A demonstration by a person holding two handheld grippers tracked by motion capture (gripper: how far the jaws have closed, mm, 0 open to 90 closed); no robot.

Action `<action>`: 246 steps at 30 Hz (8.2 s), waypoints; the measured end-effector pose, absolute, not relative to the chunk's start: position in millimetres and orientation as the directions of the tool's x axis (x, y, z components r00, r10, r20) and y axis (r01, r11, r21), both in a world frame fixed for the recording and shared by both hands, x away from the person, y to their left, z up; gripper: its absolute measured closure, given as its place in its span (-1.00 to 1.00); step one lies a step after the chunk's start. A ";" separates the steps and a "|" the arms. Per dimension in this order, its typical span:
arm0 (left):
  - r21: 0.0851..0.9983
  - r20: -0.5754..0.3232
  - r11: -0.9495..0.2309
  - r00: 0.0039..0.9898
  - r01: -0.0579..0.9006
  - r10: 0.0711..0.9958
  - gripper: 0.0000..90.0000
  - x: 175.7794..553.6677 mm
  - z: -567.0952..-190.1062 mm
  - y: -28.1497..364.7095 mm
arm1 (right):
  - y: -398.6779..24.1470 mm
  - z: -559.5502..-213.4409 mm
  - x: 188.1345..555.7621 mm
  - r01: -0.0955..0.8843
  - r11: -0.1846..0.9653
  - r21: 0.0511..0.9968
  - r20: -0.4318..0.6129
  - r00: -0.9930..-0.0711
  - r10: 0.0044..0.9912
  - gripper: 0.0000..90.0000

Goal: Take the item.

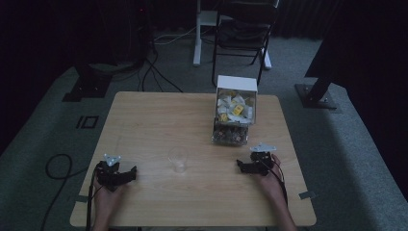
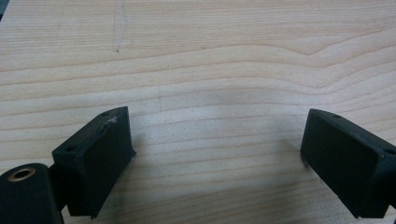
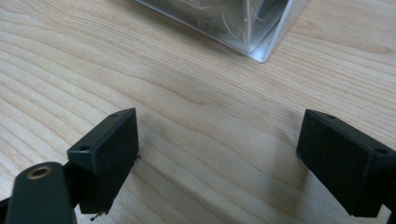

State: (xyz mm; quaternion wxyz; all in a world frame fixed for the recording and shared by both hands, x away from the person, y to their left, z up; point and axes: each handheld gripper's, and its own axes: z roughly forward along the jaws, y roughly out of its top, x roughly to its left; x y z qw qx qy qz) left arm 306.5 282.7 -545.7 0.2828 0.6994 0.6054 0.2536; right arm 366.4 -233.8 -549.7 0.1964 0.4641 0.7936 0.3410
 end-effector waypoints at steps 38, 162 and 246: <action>0.702 0.013 -0.108 0.139 0.704 0.990 -0.78 306.6 -545.6 282.7 | -234.8 -528.3 349.2 0.560 0.351 0.750 -0.024 -0.508 0.861 -0.19; 0.702 0.012 -0.107 0.139 0.704 0.990 -0.78 306.6 -545.6 282.7 | -174.0 -479.3 362.0 0.368 0.438 0.820 -0.139 -0.615 0.776 0.33; 0.704 0.010 -0.104 0.136 0.702 0.991 -0.78 306.7 -545.7 282.5 | -170.6 -434.4 352.4 0.281 0.346 0.895 -0.130 -0.578 0.805 1.00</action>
